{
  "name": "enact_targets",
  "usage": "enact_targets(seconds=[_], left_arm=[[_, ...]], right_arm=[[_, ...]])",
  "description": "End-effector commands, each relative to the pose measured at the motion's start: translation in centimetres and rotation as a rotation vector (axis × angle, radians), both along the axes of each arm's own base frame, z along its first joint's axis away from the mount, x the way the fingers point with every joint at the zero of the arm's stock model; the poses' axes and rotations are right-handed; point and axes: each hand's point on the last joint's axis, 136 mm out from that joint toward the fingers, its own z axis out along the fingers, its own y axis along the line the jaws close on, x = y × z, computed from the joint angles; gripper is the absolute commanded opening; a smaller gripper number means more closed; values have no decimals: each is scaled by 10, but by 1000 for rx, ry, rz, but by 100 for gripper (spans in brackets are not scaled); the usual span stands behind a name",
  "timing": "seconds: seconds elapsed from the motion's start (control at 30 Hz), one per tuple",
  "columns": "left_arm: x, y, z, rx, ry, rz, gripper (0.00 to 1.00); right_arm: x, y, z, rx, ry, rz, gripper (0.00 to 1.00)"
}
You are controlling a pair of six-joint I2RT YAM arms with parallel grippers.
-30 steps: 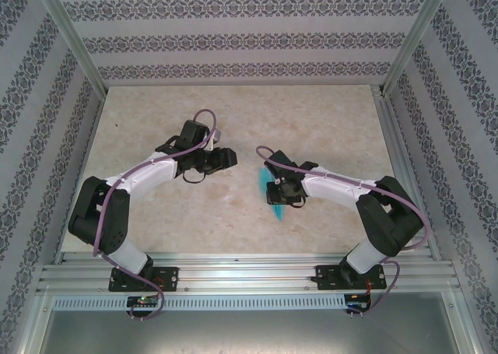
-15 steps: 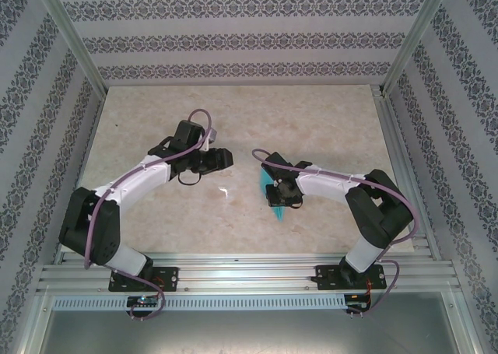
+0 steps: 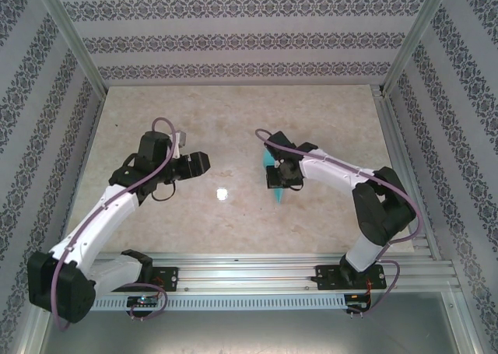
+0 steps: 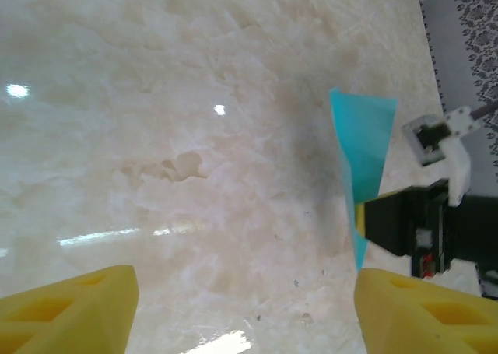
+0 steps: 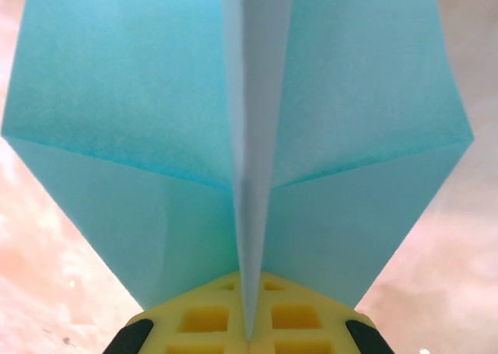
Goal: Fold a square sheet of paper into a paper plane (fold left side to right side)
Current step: Pick up the paper plane at the center of the table, then place the paper plane at the top-center of the table.
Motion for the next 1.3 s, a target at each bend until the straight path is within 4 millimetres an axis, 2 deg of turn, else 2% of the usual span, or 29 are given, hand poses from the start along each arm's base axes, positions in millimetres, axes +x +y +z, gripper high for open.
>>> enact_targets(seconds=[0.0,0.17,0.27,0.47,0.63,0.8,1.1,1.27], left_arm=[[-12,26,-8,97,-21,56,80],[-28,57,-4,177,-86,157,100],[-36,73,-4,220,-117,211,100],[-47,88,-5,272,-158,246,100],[-50,92,-6,315,-171,229,100],[-51,91,-3,313,-180,219,100],[-50,89,-4,305,-181,215,100],[-50,90,-5,306,-180,216,100]], right_arm=[[31,-14,19,-18,-43,18,0],[86,-35,23,-52,-55,15,1],[114,-46,17,-82,-44,11,2],[151,-57,-6,-93,-8,-11,2],[165,-57,-27,-106,35,-7,3],[171,-59,-39,-116,55,-9,5],[166,-61,-59,-134,114,4,13],[166,-60,-59,-131,117,3,17]])
